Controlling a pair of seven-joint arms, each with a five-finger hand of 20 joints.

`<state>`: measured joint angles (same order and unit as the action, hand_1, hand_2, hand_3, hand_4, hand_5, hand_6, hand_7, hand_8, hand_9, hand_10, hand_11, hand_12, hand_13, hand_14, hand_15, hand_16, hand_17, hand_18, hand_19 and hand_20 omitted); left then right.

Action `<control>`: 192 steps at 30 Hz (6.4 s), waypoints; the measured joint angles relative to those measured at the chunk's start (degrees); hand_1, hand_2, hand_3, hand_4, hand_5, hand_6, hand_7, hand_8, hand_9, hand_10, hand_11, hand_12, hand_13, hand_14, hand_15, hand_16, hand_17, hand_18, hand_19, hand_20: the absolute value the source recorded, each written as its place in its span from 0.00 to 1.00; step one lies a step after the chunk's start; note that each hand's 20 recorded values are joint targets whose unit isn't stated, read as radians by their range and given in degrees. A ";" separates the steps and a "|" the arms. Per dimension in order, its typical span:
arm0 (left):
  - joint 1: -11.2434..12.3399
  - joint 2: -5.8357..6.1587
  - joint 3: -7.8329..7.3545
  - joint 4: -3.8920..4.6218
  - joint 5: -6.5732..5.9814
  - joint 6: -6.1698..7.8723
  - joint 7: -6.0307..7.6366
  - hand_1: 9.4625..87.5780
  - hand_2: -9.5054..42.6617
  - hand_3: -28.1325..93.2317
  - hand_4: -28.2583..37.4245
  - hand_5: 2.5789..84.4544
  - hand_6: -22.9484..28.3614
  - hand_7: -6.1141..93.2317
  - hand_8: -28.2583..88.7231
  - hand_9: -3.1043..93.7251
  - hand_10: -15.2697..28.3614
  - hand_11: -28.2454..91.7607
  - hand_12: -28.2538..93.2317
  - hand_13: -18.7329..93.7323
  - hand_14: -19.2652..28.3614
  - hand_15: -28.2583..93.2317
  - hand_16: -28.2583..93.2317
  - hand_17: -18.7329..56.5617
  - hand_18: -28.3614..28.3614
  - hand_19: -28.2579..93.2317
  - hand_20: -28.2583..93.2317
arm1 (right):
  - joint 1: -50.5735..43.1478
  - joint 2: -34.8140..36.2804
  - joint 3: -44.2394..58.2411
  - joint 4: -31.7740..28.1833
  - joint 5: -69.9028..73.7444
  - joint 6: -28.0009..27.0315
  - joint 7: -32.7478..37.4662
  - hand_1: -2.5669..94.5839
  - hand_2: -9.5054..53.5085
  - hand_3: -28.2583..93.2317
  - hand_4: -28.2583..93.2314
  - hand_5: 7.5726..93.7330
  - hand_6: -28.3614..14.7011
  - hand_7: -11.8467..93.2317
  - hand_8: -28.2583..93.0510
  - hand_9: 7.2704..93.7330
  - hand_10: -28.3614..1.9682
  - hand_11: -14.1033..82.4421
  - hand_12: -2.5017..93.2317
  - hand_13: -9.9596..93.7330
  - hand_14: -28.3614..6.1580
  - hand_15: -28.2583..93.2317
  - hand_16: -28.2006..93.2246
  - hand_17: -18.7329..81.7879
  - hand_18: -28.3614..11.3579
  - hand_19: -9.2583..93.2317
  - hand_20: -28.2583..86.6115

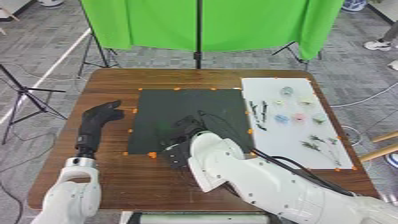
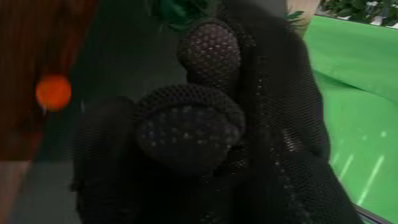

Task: Arrange flowers

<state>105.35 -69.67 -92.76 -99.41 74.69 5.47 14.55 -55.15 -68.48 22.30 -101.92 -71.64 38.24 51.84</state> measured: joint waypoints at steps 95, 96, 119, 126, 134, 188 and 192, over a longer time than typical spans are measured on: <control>-1.32 -3.21 0.58 0.44 -0.61 -2.71 0.53 0.29 0.36 0.71 0.13 0.62 0.60 0.17 0.20 0.59 0.75 0.45 0.33 0.55 0.87 0.53 0.20 0.35 0.82 0.50 0.41 | -2.34 0.91 -1.30 -2.02 -0.89 -8.66 -5.20 0.23 0.22 0.75 0.16 0.30 0.52 0.25 0.19 0.65 0.26 0.23 0.14 1.00 0.58 0.56 0.41 0.87 0.45 0.89 0.49; -1.32 -3.21 0.58 0.44 -0.61 -2.72 0.52 0.29 0.36 0.71 0.13 0.62 0.60 0.17 0.20 0.59 0.75 0.45 0.33 0.55 0.87 0.53 0.20 0.35 0.82 0.50 0.41 | -2.35 0.91 -1.25 -2.00 -0.45 -8.55 -5.41 0.23 0.22 0.75 0.16 0.29 0.51 0.25 0.19 0.65 0.26 0.23 0.14 1.00 0.58 0.55 0.41 0.87 0.45 0.89 0.49; 0.40 -4.42 -1.27 -1.33 -0.68 -2.41 0.32 0.29 0.36 0.71 0.13 0.62 0.60 0.17 0.20 0.59 0.75 0.45 0.33 0.55 0.87 0.53 0.20 0.36 0.82 0.51 0.41 | -4.20 3.37 4.80 -4.84 5.54 -9.89 -9.82 0.26 0.10 0.75 0.16 0.42 0.49 0.25 0.20 0.70 0.31 0.27 0.19 1.00 0.58 0.53 0.44 0.84 0.41 0.92 0.48; 4.47 -4.35 -4.12 -3.23 -1.65 -0.47 -0.08 0.27 0.54 0.72 0.08 0.62 0.60 0.16 0.20 0.56 0.74 0.43 0.32 0.55 0.85 0.50 0.19 0.42 0.82 0.52 0.40 | -4.59 13.77 15.54 -17.77 4.03 -19.70 -11.70 0.30 0.00 0.65 0.08 0.55 0.45 0.23 0.19 0.75 0.34 0.29 0.21 1.00 0.61 0.53 0.47 0.82 0.42 0.93 0.49; 6.64 -4.22 -5.42 -3.92 -9.11 2.90 0.13 0.25 0.81 0.63 0.00 0.64 0.63 0.13 0.19 0.60 0.78 0.41 0.30 0.55 0.84 0.44 0.19 0.45 0.81 0.48 0.37 | -13.51 28.63 37.45 -29.59 -22.96 -37.54 -13.36 0.29 0.00 0.67 0.09 0.60 0.44 0.21 0.19 0.78 0.33 0.28 0.21 1.00 0.61 0.53 0.48 0.82 0.43 0.94 0.50; 8.24 -5.46 -7.47 -4.32 -9.32 -0.19 -2.46 0.23 0.60 0.73 0.00 0.63 0.62 0.14 0.19 0.60 0.76 0.43 0.32 0.57 0.85 0.46 0.19 0.43 0.82 0.50 0.37 | -60.34 35.93 66.96 -17.20 -45.02 -49.72 -1.77 0.59 0.00 0.64 0.05 0.75 0.57 0.31 0.30 0.94 0.53 0.37 0.23 1.00 0.74 0.64 0.41 0.87 0.53 0.96 0.51; 8.23 -5.59 -7.46 -4.28 -9.32 -0.25 -2.47 0.23 0.59 0.73 0.00 0.63 0.62 0.14 0.20 0.60 0.76 0.43 0.32 0.57 0.85 0.46 0.19 0.43 0.82 0.50 0.37 | -60.75 35.61 66.07 -16.27 -45.21 -43.70 -1.78 0.68 0.00 0.57 0.10 0.83 0.60 0.35 0.37 0.99 0.59 0.43 0.25 1.00 0.75 0.68 0.40 0.89 0.52 0.96 0.53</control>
<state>113.58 -75.25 -100.22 -103.69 65.37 5.22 12.08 -115.89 -32.87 88.37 -118.19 -116.86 -5.46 50.06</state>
